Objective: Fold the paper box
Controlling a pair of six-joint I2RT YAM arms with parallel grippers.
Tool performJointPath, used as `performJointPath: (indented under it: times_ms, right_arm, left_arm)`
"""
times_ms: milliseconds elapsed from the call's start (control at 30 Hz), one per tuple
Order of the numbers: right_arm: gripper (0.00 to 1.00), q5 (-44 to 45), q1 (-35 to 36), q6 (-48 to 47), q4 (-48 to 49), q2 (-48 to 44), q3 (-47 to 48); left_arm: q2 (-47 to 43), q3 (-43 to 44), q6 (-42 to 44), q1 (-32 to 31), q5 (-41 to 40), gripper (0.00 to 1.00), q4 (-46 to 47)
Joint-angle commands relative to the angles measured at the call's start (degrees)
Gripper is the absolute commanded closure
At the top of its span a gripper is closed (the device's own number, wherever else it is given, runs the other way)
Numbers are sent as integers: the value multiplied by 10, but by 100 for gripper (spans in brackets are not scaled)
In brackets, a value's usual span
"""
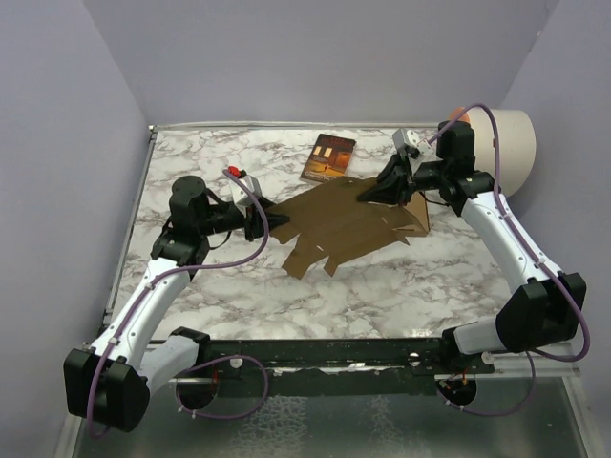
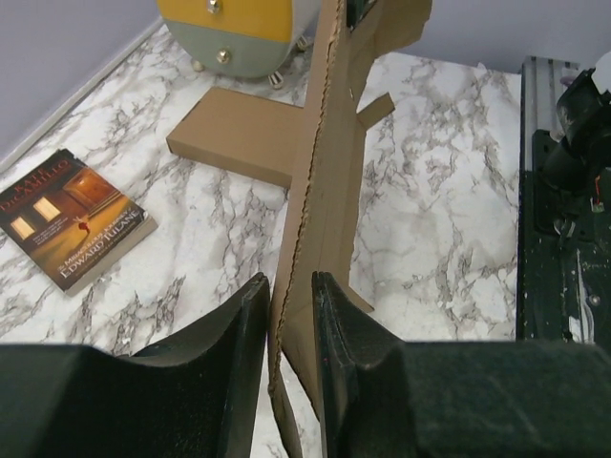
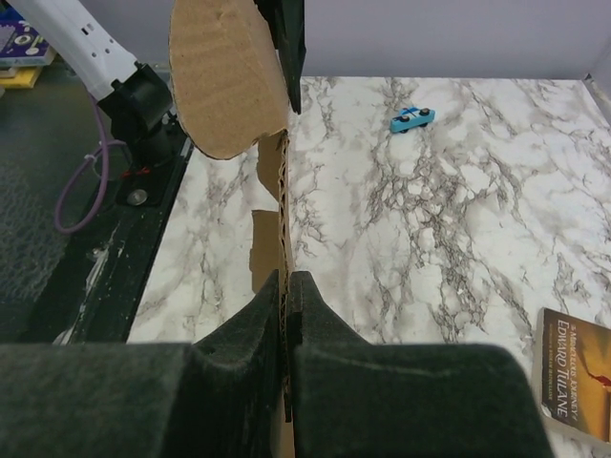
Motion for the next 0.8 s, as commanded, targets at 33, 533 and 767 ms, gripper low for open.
performJointPath:
  times_ms: [33, 533, 767]
  right_arm:
    - [99, -19, 0, 18, 5, 5, 18]
    - [99, -33, -4, 38, 22, 5, 13]
    - [99, -34, -5, 40, 25, 5, 11]
  left_arm:
    - [-14, -26, -49, -3, 5, 74, 83]
    - [4, -25, -47, -3, 26, 87, 76]
    - [7, -23, -47, -3, 34, 100, 75]
